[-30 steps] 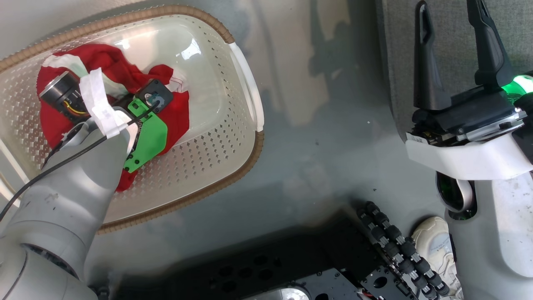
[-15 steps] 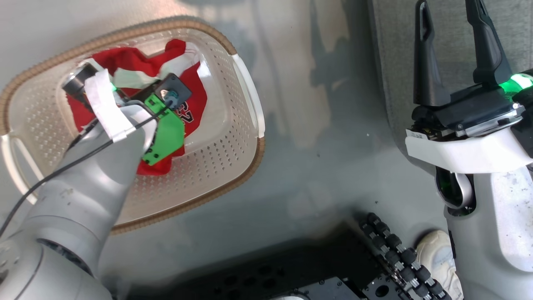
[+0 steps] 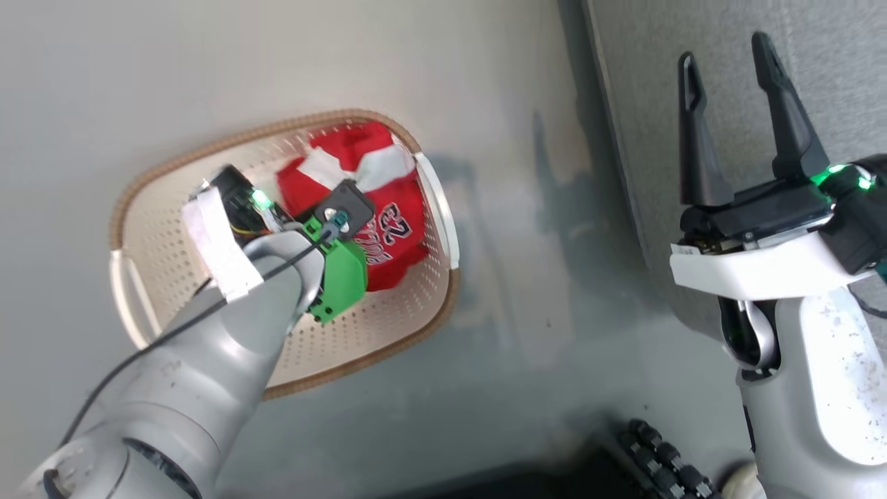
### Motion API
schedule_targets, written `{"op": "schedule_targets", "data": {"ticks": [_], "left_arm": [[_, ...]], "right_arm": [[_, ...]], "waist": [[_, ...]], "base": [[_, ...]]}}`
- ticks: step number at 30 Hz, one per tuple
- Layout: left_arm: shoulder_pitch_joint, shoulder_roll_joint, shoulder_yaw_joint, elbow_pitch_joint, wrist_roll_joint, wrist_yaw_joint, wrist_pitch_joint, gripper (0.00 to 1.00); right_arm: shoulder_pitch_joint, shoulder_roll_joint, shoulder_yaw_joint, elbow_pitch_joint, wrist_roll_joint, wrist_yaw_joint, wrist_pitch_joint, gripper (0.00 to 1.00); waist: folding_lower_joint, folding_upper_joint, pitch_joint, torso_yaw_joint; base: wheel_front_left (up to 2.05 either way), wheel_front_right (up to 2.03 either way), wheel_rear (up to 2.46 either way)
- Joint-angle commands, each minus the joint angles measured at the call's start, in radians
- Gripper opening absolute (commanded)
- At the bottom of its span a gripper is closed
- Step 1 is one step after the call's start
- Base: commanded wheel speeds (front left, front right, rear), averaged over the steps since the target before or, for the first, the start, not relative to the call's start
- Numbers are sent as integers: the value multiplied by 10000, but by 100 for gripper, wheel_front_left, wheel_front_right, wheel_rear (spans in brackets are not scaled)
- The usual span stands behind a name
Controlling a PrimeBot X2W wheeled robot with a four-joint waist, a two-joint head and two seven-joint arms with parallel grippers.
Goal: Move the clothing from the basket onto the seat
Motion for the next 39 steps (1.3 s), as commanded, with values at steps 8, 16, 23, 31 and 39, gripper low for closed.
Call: {"op": "schedule_targets", "data": {"ticks": [8, 16, 23, 31, 39], "left_arm": [[1047, 199, 432, -1675, -471, -10, -93, 0], [2006, 538, 1137, -3475, -580, 204, -87, 0], [2619, 787, 1979, -5152, -631, 421, -89, 0], [2949, 806, 2741, -6736, -497, 562, -88, 0], [2883, 644, 3058, -7825, -403, 665, -88, 0]], "right_arm": [[799, -26, -179, 448, -170, -11, -33, 100], [1581, -26, -324, 799, -201, -11, -34, 100], [2200, -26, -341, 990, -101, -11, -34, 100], [2770, -26, -216, 1198, 30, -11, -33, 100], [3221, -26, -44, 1269, 203, -11, -33, 100]], "waist": [[1, 79, -2322, 889], [1, 79, -3687, 1327], [1, 79, -4645, 1542], [1, 79, -5589, 1644], [1, 79, -6219, 1649]], "base": [[0, 0, 0], [0, 0, 0], [0, 0, 0], [0, 0, 0], [0, 0, 0]]}}
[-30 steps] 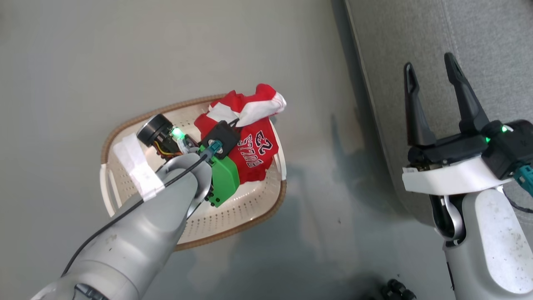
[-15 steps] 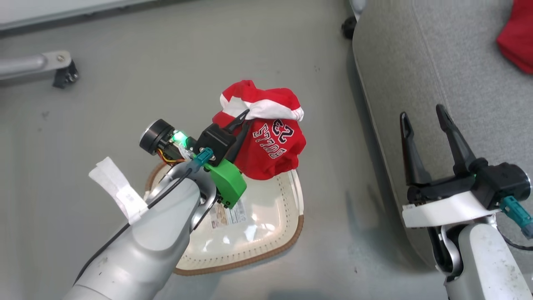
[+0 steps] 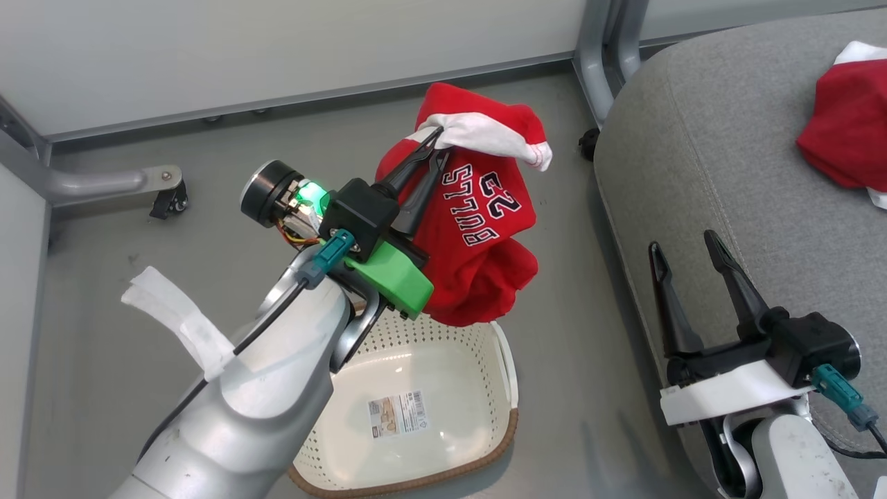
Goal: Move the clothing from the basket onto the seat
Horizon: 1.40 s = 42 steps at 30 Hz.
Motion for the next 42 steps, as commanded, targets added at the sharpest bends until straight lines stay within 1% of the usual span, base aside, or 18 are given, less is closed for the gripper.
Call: {"op": "schedule_targets", "data": {"ticks": [1, 8, 16, 24, 31, 35, 42], "left_arm": [[34, -1, 45, -115, 34, 58, -31, 0], [-91, -49, 43, -729, 3, 163, 28, 0], [-54, 71, -44, -1149, -34, 270, 227, 0], [-58, 70, -144, -1242, -81, 305, 263, 0], [-167, -110, -323, -1302, -40, 355, 247, 0], [-263, -237, -449, -1333, -24, 332, 217, 0], [-405, -443, -706, -1339, 10, 243, 157, 0]], "right_arm": [[203, -30, 21, 27, 103, -11, -33, 100], [503, -28, 144, 35, 225, -11, -33, 100], [572, -28, 369, -103, 346, -11, -33, 100], [410, -32, 1532, -339, 532, -11, -33, 100], [-43, -30, 2701, -308, 638, -11, -33, 100], [-502, -30, 3131, -143, 744, -11, -33, 100], [-1385, -32, 3421, 263, 1108, -11, -34, 100]], "waist": [[1, 79, -321, 66], [1, 79, -608, 78], [1, 79, -658, 45], [1, 79, -655, 86], [1, 79, -518, 201], [1, 79, -378, 306], [1, 79, -152, 540]], "base": [[0, 0, 0], [0, 0, 0], [0, 0, 0], [0, 0, 0], [0, 0, 0], [0, 0, 0], [0, 0, 0]]}}
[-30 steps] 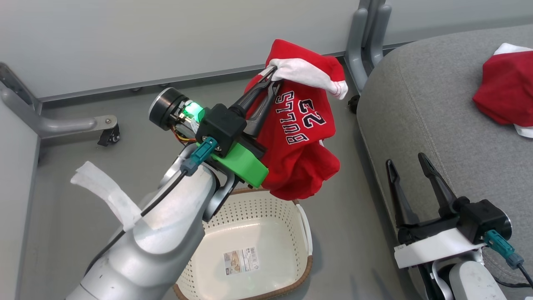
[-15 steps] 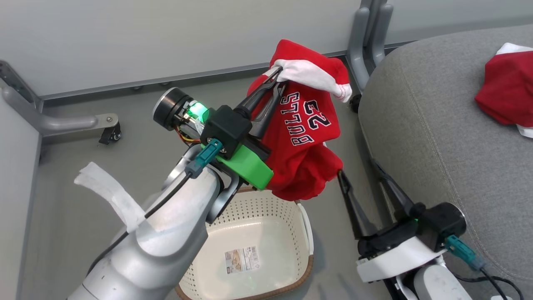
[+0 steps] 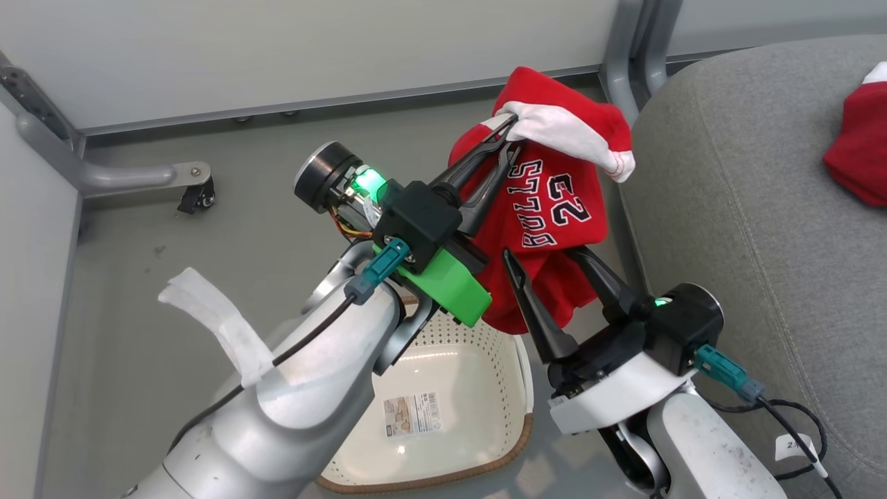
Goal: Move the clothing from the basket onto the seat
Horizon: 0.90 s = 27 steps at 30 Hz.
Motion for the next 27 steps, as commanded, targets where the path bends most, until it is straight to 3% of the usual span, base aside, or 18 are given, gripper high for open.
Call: {"op": "schedule_targets", "data": {"ticks": [1, 10, 11, 12, 27], "left_arm": [[-173, -67, -37, -5, 19, -41, -71, 0], [-195, -236, -292, -19, -44, -20, -139, 0], [-191, -253, -322, -13, -59, -23, -149, 0], [-183, -269, -358, -4, -70, -28, -157, 0], [-27, -292, -464, 339, -123, -56, -231, 0]], "right_arm": [[-185, -34, 19, 94, 89, -11, -33, 100], [-927, -34, 71, 728, 353, -11, -34, 100], [-979, -34, 66, 800, 361, -11, -33, 87], [-1028, -32, 104, 906, 347, -11, -33, 0], [-791, -32, -58, 1068, 262, -11, -33, 0]], "waist": [[1, 79, 93, 91], [1, 79, 326, 238], [1, 79, 348, 249], [1, 79, 372, 262], [1, 79, 379, 150]], "base": [[0, 0, 0], [0, 0, 0], [0, 0, 0], [0, 0, 0], [0, 0, 0]]}}
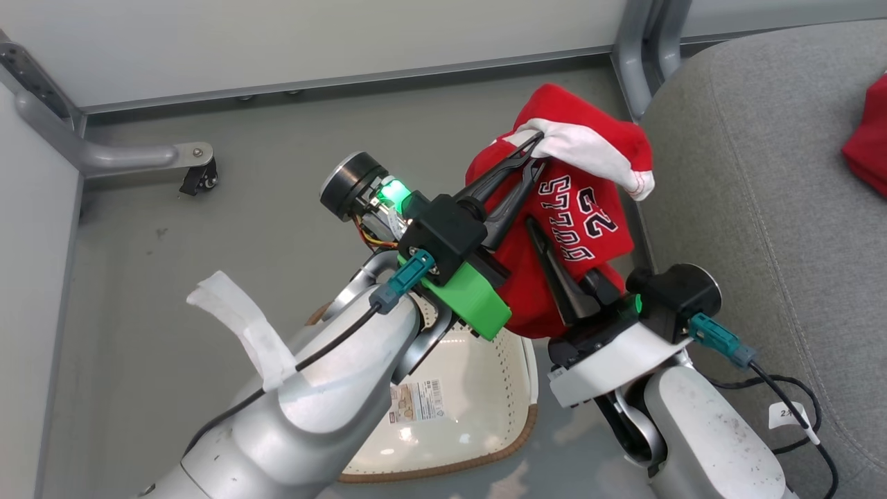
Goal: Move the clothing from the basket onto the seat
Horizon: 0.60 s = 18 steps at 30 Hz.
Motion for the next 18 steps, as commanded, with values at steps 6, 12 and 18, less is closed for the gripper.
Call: {"op": "schedule_targets", "data": {"ticks": [6, 12, 18], "left_arm": [[77, -4, -48, 49, 67, 96, -84, 100], [164, 56, -97, 89, 67, 86, -74, 100], [320, 90, -160, 106, -11, 40, -80, 100]], "right_arm": [[146, -32, -65, -45, -88, -11, -33, 0], [110, -30, -249, -31, -182, -11, -34, 0], [229, -32, -538, 112, -434, -11, -34, 0]], "waist": [[0, 79, -27, -8], [0, 79, -27, -11], [0, 79, -59, -85]], "base": [[0, 0, 0], [0, 0, 0], [0, 0, 0]]}}
